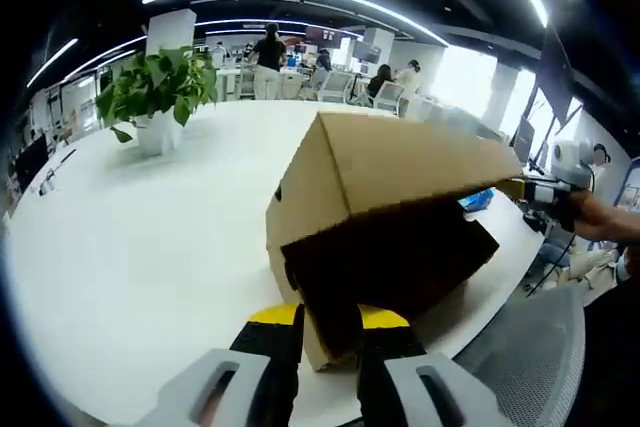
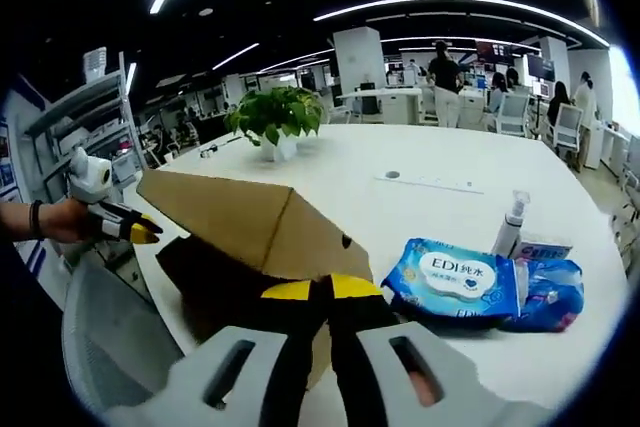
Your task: Operate the shoe box by opening the lid, removing the specified soft item, and placing it in the target area until the item is outside and the box remains undamaged.
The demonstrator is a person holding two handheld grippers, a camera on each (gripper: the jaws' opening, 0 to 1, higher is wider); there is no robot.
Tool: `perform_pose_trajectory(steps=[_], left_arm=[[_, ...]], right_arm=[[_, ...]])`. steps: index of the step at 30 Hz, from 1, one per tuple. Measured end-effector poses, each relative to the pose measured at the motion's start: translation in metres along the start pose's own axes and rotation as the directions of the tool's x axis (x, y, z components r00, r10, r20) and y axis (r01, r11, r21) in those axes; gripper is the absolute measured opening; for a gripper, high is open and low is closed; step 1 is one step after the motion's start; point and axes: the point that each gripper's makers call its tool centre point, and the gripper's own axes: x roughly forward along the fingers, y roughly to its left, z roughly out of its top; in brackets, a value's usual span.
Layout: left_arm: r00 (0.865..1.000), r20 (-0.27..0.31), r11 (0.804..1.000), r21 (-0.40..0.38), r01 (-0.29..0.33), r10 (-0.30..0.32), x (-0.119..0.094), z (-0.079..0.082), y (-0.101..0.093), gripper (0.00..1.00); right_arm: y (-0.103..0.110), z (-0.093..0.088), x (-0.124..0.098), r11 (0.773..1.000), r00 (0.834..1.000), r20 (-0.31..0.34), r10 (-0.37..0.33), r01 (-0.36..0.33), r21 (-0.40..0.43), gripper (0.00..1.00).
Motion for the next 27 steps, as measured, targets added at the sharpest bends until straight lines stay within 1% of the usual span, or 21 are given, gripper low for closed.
perform_pose_trajectory(steps=[3,4,5,6,7,8,9,11,13,16,17,20,24,27], left_arm=[[1.0,0.003,1.0,0.006,0.014,-0.014,-0.001,-0.001,-0.001,0.2],[1.0,0.002,1.0,0.007,0.019,-0.019,-0.001,-0.002,-0.002,0.2],[1.0,-0.004,1.0,0.009,0.028,-0.028,0.0,-0.004,-0.003,0.2],[1.0,-0.005,0.999,0.009,0.031,-0.03,0.0,-0.004,-0.004,0.2],[0.999,-0.006,0.999,0.006,0.041,-0.041,0.001,-0.005,-0.004,0.2],[0.999,-0.001,0.999,-0.006,0.054,-0.054,0.001,-0.006,-0.006,0.2],[0.997,0.011,0.996,-0.043,0.079,-0.079,0.002,-0.005,-0.009,0.2],[0.997,0.013,0.996,-0.053,0.078,-0.078,0.002,-0.005,-0.009,0.2],[0.997,0.006,0.996,-0.055,0.074,-0.074,0.003,-0.009,-0.006,0.2],[0.997,-0.008,0.996,-0.054,0.072,-0.073,0.003,-0.015,-0.006,0.2],[0.997,-0.015,0.996,-0.051,0.07,-0.071,0.002,-0.017,-0.007,0.2],[0.998,-0.039,0.998,-0.041,0.054,-0.055,0.002,-0.023,-0.004,0.2],[0.998,-0.044,0.996,-0.073,0.042,-0.046,0.0,-0.03,-0.002,0.2],[0.998,-0.05,0.997,-0.075,0.031,-0.035,-0.002,-0.034,-0.001,0.2]], right_arm=[[-0.001,-0.016,-0.001,0.999,0.999,-0.033,-0.021,0.022,0.024,0.0],[0.0,-0.018,-0.001,0.999,0.999,-0.028,-0.018,0.019,0.043,0.0],[0.0,-0.024,0.0,0.999,0.999,-0.037,-0.02,0.022,0.049,0.0],[0.0,-0.025,0.0,0.998,0.999,-0.037,-0.02,0.022,0.052,0.0],[0.002,-0.029,0.0,0.997,0.999,-0.041,-0.022,0.025,0.072,0.0],[0.002,-0.031,0.0,0.996,0.999,-0.039,-0.023,0.026,0.082,0.0],[0.002,-0.033,0.0,0.996,0.999,-0.043,-0.027,0.031,0.089,0.0],[0.001,-0.038,0.0,0.994,0.998,-0.047,-0.032,0.037,0.101,0.0],[0.002,-0.041,-0.001,0.992,0.998,-0.048,-0.036,0.041,0.117,0.0],[0.0,-0.046,-0.002,0.989,0.998,-0.052,-0.041,0.048,0.14,0.0],[-0.001,-0.048,-0.002,0.985,0.998,-0.053,-0.046,0.054,0.164,0.0],[-0.002,-0.05,-0.002,0.982,0.997,-0.053,-0.053,0.061,0.179,0.0],[-0.004,-0.052,-0.002,0.978,0.997,-0.049,-0.062,0.071,0.198,0.0],[-0.004,-0.056,-0.002,0.975,0.997,-0.051,-0.064,0.073,0.211,0.0]])
